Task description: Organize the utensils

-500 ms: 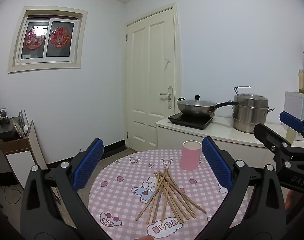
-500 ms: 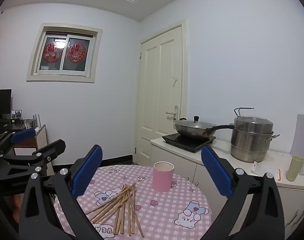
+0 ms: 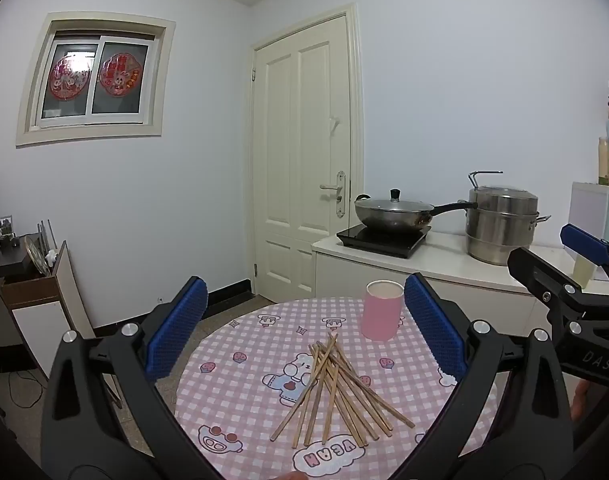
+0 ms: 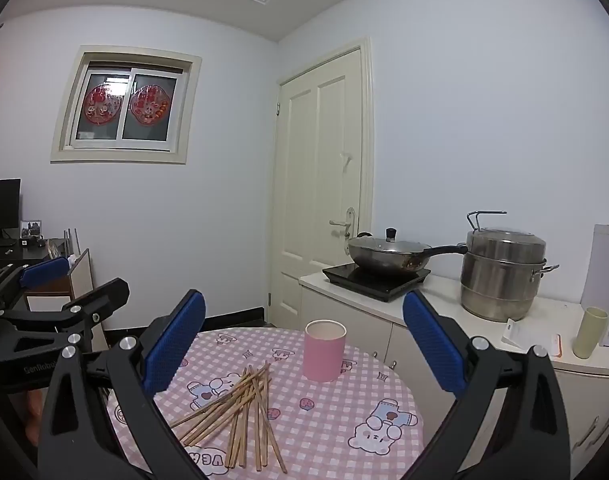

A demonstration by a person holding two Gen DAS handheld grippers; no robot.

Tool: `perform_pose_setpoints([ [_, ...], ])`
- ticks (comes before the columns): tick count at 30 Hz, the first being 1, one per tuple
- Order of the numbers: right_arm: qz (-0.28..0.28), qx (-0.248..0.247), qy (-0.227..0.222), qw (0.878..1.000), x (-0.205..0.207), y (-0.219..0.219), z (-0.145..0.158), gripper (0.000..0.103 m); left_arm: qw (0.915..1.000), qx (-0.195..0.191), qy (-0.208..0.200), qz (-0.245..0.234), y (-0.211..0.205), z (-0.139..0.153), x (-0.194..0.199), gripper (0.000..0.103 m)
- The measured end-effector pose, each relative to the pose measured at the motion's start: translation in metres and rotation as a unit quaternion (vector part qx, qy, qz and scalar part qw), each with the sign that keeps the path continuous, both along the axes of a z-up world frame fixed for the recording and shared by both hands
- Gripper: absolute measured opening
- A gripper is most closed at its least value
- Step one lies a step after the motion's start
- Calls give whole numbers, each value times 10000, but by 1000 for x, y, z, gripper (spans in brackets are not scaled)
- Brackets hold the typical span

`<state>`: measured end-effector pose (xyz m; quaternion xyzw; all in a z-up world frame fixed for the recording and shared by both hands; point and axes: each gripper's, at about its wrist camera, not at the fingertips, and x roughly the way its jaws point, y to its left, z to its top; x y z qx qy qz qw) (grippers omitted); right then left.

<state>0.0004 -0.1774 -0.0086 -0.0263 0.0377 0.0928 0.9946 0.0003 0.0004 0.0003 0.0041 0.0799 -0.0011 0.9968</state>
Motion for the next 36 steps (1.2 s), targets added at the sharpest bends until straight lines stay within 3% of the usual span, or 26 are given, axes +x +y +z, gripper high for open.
perform_pose_setpoints([
  [36,6,18,87,10000,1,3,-9,95,10000,88,-31,12,-3,0,-2,97],
])
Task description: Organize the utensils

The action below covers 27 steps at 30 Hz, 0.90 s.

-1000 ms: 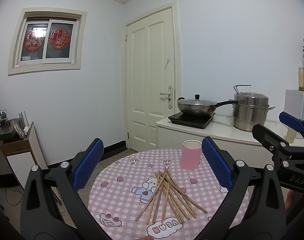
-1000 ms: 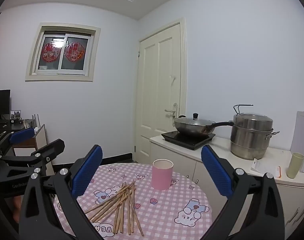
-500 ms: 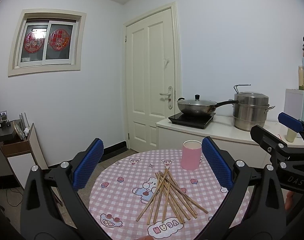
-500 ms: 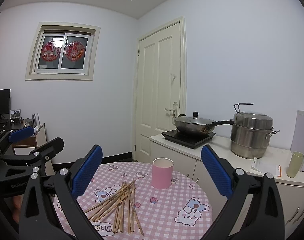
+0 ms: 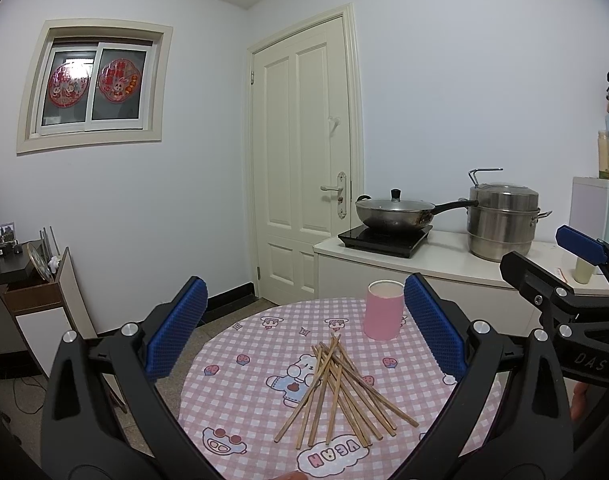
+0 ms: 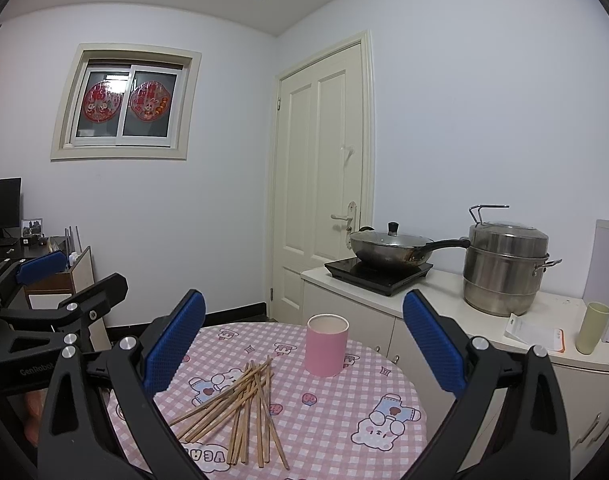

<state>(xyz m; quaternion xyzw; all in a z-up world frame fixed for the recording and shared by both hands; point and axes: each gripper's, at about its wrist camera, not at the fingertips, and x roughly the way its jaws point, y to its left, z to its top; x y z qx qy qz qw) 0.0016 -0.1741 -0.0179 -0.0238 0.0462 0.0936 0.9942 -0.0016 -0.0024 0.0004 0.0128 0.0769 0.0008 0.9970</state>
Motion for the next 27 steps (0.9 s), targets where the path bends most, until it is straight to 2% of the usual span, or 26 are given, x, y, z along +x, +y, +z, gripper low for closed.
perform_pose_setpoints([
  [27,28,-22,52,10000,3,0,0,95,10000,50,15,-10,-1,0,1,97],
])
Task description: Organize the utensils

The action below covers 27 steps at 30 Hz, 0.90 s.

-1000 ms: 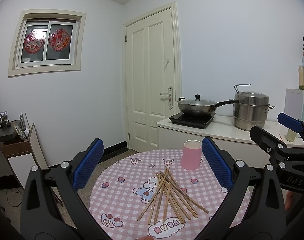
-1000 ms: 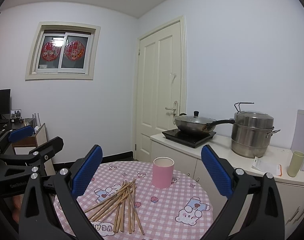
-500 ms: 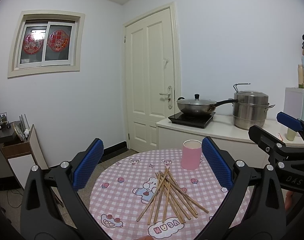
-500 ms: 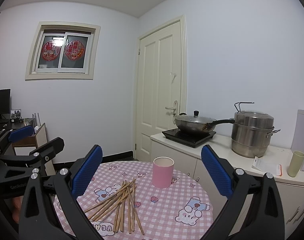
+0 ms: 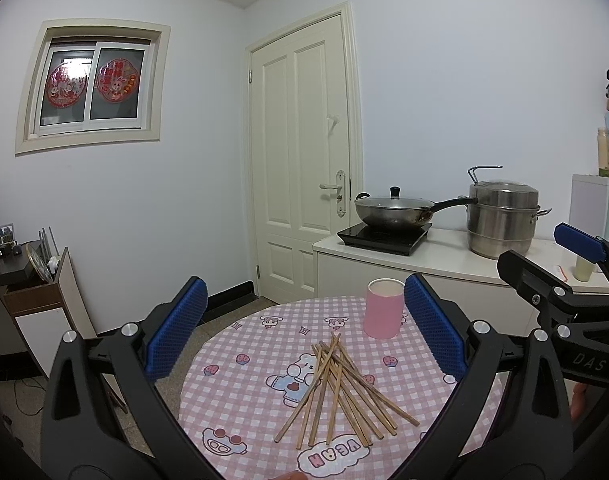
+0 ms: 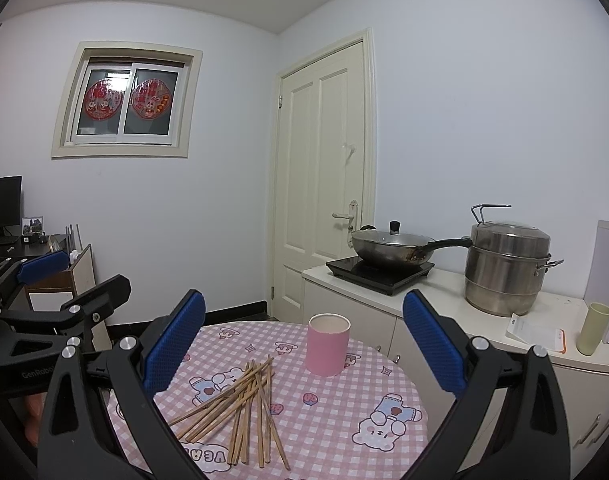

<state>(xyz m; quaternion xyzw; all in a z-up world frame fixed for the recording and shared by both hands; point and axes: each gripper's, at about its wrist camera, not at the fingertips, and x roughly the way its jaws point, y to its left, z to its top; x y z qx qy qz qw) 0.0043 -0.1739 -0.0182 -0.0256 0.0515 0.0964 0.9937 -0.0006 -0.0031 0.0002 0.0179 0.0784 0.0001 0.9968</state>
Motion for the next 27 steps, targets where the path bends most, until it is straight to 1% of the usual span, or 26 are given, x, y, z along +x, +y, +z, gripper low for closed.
perform_pose_setpoints([
  [17,5,54,78,10000,7,0,-2,95,10000,12,93,26,1,-8,6,97],
  [21,35,68,140,9999,11,-1,-5,95,9999,12,138,34,3,-11,8,97],
  [27,208,168,364,9990,24,-4,-13,95,9995,7,309,68,3,-19,20,97],
])
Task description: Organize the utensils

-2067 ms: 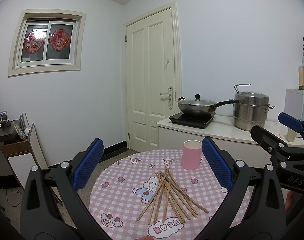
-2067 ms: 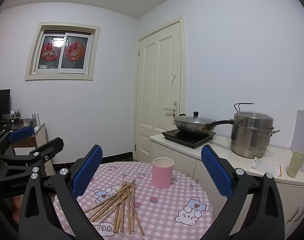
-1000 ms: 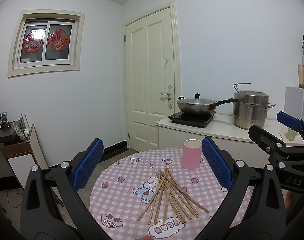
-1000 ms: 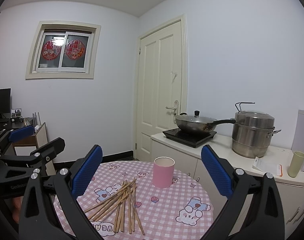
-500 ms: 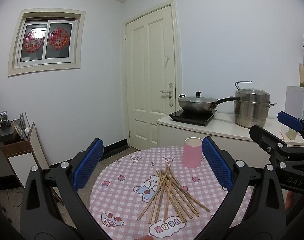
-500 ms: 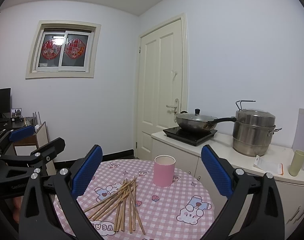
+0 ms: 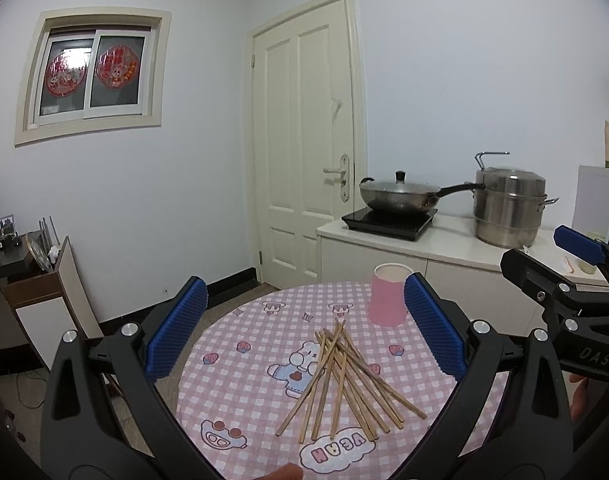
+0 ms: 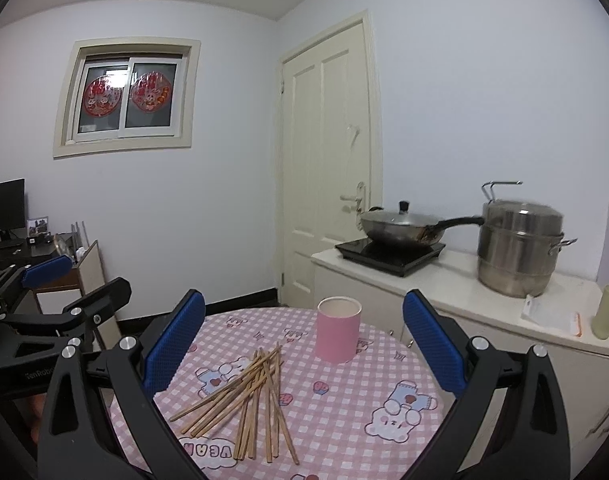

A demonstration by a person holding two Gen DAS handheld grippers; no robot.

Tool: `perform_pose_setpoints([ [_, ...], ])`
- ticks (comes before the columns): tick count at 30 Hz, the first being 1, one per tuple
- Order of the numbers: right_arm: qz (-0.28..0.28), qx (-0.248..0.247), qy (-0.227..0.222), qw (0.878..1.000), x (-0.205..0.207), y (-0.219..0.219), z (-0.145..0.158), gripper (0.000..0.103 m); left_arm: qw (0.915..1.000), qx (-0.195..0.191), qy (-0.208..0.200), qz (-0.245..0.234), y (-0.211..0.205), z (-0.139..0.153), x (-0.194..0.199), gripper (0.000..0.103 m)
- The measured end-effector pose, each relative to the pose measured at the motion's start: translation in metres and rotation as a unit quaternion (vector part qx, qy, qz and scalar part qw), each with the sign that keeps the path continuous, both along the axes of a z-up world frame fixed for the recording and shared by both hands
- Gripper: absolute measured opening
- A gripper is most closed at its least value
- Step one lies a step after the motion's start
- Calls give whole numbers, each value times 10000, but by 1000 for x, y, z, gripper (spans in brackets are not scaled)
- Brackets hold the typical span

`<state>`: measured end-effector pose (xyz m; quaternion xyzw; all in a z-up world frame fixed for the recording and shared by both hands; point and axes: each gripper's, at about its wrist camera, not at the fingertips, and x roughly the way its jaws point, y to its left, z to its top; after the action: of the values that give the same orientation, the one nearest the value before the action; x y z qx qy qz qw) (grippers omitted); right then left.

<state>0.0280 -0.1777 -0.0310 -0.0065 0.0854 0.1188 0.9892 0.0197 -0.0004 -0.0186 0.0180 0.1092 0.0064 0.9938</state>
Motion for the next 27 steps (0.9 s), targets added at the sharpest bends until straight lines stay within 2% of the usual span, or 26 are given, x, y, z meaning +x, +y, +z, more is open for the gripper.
perform_pose_setpoints([
  [8,-212,-358,243,9988,21,9,-19,95,9989,5,468,-69,2,-20,27,97],
  [13,-126,-445,525,9975,43,10,-37,95,9944,-47,1034,-208,11,-44,58,97],
  [17,-121,-421,923,9948,67,7,-57,95,9874,-49,1541,-365,20,-72,86,97],
  [20,-95,-399,1271,9910,88,7,-72,95,9783,-39,2009,-513,24,-97,110,97],
  [22,-52,-378,1503,9879,101,7,-83,95,9690,-59,2369,-694,22,-117,131,97],
  [25,-25,-414,1753,9836,117,8,-97,95,9613,-94,2629,-816,17,-131,148,97],
  [27,-19,-435,1906,9807,128,8,-106,95,9578,-8,2748,-845,11,-141,164,93],
])
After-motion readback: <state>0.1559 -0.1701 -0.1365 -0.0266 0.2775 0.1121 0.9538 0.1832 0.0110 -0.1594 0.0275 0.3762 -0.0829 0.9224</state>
